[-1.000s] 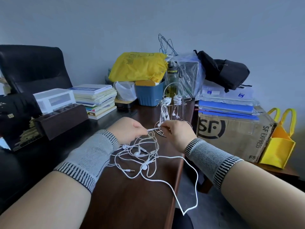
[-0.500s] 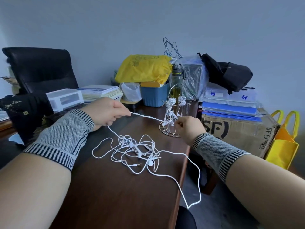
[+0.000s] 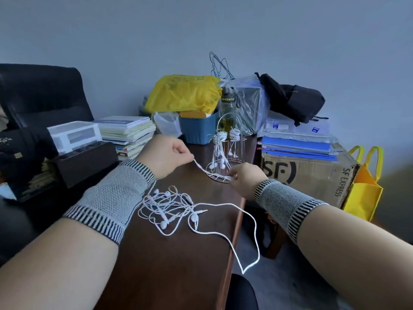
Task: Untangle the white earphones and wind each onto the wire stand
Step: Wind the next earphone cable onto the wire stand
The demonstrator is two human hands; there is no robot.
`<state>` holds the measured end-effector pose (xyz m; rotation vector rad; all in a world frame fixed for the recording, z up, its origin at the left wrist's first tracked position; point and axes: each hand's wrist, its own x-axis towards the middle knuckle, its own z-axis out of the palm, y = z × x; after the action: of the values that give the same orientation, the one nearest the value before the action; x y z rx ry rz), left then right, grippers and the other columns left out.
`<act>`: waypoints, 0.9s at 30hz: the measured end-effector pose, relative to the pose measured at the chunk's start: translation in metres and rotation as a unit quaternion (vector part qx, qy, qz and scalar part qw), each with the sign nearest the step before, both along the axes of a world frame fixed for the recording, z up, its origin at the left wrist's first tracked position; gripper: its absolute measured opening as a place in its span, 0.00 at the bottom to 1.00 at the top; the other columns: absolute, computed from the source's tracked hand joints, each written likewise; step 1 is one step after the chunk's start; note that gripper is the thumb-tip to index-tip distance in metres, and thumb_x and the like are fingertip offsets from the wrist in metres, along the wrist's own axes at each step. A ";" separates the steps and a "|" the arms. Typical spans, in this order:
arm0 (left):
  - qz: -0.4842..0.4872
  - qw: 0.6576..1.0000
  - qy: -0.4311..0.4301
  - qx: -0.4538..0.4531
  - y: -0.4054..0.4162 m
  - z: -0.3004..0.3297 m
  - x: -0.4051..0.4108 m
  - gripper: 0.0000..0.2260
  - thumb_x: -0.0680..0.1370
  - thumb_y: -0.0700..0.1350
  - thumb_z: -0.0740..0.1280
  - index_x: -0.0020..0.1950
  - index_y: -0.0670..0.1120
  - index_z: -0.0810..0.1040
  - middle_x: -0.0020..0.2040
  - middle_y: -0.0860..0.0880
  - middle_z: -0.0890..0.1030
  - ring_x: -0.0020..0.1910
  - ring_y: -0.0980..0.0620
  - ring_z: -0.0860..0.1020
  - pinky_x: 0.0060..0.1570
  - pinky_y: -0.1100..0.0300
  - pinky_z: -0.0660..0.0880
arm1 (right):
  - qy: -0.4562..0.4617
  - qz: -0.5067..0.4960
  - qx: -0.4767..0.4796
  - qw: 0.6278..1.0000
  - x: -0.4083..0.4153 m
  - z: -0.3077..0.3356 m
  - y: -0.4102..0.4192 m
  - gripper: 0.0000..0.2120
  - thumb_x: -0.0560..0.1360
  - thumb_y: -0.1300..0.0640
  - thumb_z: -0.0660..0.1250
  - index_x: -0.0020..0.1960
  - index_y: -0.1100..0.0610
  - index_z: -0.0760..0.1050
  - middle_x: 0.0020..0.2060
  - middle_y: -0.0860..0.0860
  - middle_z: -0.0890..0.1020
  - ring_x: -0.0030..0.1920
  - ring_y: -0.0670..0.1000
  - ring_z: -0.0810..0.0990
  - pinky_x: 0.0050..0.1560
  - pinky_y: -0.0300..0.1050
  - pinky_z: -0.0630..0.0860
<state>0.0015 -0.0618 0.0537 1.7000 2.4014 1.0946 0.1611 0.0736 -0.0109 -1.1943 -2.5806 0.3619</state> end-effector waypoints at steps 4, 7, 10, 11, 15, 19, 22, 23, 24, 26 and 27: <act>-0.016 0.999 -0.002 -0.033 0.000 -0.004 0.005 0.07 0.74 0.47 0.73 0.38 0.47 0.81 0.27 0.53 0.74 0.24 0.58 0.69 0.24 0.71 0.66 | 0.019 0.040 -0.062 0.997 0.014 -0.007 0.003 0.30 0.73 0.59 0.67 0.73 0.51 0.65 0.51 0.50 0.80 0.45 0.50 0.81 0.47 0.42 0.80; -0.027 0.998 0.006 -0.049 0.002 -0.006 0.008 0.08 0.74 0.49 0.73 0.36 0.50 0.80 0.29 0.52 0.77 0.26 0.57 0.72 0.32 0.64 0.69 | 0.053 0.049 -0.039 0.997 0.023 -0.002 0.001 0.34 0.70 0.54 0.69 0.74 0.48 0.62 0.56 0.51 0.74 0.51 0.50 0.78 0.56 0.46 0.77; -0.045 0.997 0.006 -0.057 0.007 -0.014 0.015 0.08 0.74 0.50 0.73 0.35 0.51 0.81 0.31 0.51 0.79 0.28 0.57 0.73 0.34 0.62 0.72 | 0.193 0.071 0.031 0.978 0.027 0.006 -0.008 0.30 0.68 0.48 0.62 0.71 0.50 0.69 0.58 0.51 0.71 0.57 0.51 0.74 0.62 0.44 0.71; -0.052 0.997 0.004 -0.057 0.009 -0.017 0.019 0.08 0.74 0.50 0.73 0.35 0.52 0.80 0.29 0.53 0.78 0.27 0.59 0.72 0.31 0.66 0.71 | 0.243 0.081 0.024 0.966 0.025 0.008 -0.013 0.30 0.67 0.48 0.58 0.69 0.52 0.71 0.58 0.51 0.72 0.57 0.50 0.75 0.62 0.43 0.71; -0.065 0.997 -0.029 -0.028 0.020 -0.025 0.034 0.07 0.74 0.47 0.73 0.35 0.51 0.81 0.25 0.54 0.72 0.22 0.60 0.67 0.24 0.70 0.63 | 0.362 0.111 -0.145 0.914 0.004 0.011 -0.033 0.17 0.76 0.57 0.57 0.61 0.59 0.77 0.42 0.49 0.81 0.40 0.50 0.79 0.48 0.47 0.77; -0.065 0.996 -0.045 -0.046 0.018 -0.017 0.029 0.07 0.74 0.50 0.73 0.40 0.48 0.84 0.31 0.54 0.78 0.30 0.61 0.73 0.31 0.68 0.68 | 0.302 0.048 -0.092 0.948 0.006 0.014 -0.024 0.17 0.78 0.52 0.64 0.40 0.63 0.80 0.24 0.47 0.72 0.27 0.47 0.69 0.35 0.42 0.70; -0.018 0.996 -0.046 -0.080 0.007 -0.006 0.001 0.08 0.74 0.53 0.72 0.42 0.49 0.85 0.34 0.60 0.80 0.33 0.63 0.76 0.37 0.61 0.74 | 0.324 0.002 -0.112 0.939 0.020 0.017 -0.008 0.17 0.78 0.51 0.65 0.36 0.62 0.77 0.25 0.50 0.73 0.27 0.49 0.69 0.34 0.43 0.71; -0.001 0.995 -0.044 -0.084 0.003 -0.004 -0.010 0.08 0.74 0.54 0.72 0.43 0.50 0.85 0.37 0.59 0.82 0.36 0.61 0.77 0.39 0.58 0.76 | 0.329 -0.014 -0.103 0.939 0.024 0.018 -0.004 0.17 0.78 0.51 0.64 0.35 0.61 0.76 0.25 0.50 0.73 0.26 0.49 0.69 0.33 0.42 0.70; 0.018 0.995 -0.040 -0.085 0.000 -0.001 -0.020 0.08 0.73 0.54 0.73 0.43 0.50 0.85 0.42 0.56 0.83 0.38 0.60 0.77 0.42 0.58 0.75 | 0.330 -0.029 -0.088 0.939 0.026 0.018 -0.002 0.17 0.79 0.52 0.64 0.34 0.60 0.74 0.25 0.49 0.72 0.26 0.48 0.69 0.31 0.41 0.69; 0.053 0.997 -0.023 -0.057 -0.006 0.012 -0.032 0.07 0.73 0.53 0.74 0.41 0.50 0.83 0.44 0.52 0.83 0.38 0.60 0.75 0.43 0.60 0.70 | 0.331 -0.039 -0.053 0.941 0.026 0.018 0.000 0.17 0.79 0.52 0.63 0.35 0.60 0.73 0.25 0.49 0.71 0.26 0.48 0.68 0.30 0.39 0.68; 0.073 0.997 -0.006 -0.020 -0.009 0.022 -0.036 0.07 0.73 0.52 0.74 0.39 0.50 0.82 0.42 0.51 0.82 0.36 0.60 0.75 0.42 0.61 0.69 | 0.331 -0.039 -0.038 0.942 0.024 0.018 -0.001 0.17 0.78 0.52 0.62 0.36 0.61 0.74 0.25 0.49 0.72 0.26 0.48 0.69 0.30 0.40 0.69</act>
<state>-0.0345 -0.0711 0.0755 1.5242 2.5558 1.0612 0.1856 0.0728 0.0074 -0.9736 -1.9451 0.7106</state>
